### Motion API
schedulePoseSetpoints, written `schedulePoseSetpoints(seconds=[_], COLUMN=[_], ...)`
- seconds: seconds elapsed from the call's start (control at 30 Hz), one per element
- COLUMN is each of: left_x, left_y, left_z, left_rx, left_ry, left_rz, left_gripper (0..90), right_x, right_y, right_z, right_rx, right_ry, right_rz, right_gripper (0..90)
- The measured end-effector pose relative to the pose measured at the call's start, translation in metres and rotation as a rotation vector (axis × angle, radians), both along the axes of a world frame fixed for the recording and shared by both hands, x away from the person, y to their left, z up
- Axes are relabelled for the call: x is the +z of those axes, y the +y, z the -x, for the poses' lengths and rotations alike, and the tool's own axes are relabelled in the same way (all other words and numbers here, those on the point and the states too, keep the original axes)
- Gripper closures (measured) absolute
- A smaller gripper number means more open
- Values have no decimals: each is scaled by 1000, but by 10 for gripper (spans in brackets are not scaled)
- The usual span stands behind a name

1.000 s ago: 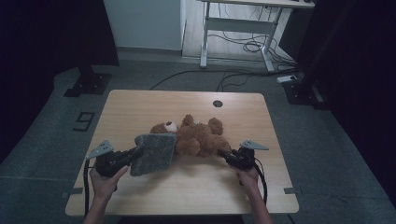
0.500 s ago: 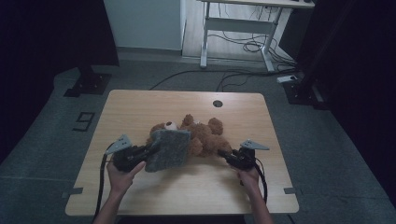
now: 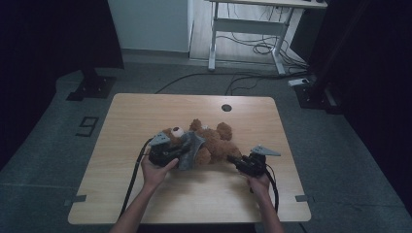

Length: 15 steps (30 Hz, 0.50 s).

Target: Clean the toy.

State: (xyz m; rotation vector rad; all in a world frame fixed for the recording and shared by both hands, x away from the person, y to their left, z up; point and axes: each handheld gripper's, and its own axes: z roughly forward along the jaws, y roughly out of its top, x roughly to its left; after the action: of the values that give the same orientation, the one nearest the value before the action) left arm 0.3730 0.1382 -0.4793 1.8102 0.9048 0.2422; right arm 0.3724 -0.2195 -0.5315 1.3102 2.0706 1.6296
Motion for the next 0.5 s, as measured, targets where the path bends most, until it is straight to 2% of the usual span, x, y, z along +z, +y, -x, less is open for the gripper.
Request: schedulePoseSetpoints(seconds=[0.07,0.1,0.23,0.27,0.37,0.5], left_x=[-3,-3,-5,-5,-7,-3], left_y=[14,14,46,46,62,69], left_z=[6,6,17,17,23,30], left_rx=[32,32,105,105,127,113], left_ry=[-1,-1,-17,-17,-15,-28], left_rz=[-39,-39,-56,-56,-72,-38], left_gripper=[801,802,803,803,803,803], right_x=[0,0,1,1,0,0], right_y=[-1,-1,-2,-2,-3,-3], right_z=[1,1,1,1,1,0], right_rx=[5,5,14,14,17,19], right_ry=[10,10,18,18,22,19], right_rz=[-9,-9,-11,-11,-13,-12], right_gripper=[646,646,646,646,646,645])
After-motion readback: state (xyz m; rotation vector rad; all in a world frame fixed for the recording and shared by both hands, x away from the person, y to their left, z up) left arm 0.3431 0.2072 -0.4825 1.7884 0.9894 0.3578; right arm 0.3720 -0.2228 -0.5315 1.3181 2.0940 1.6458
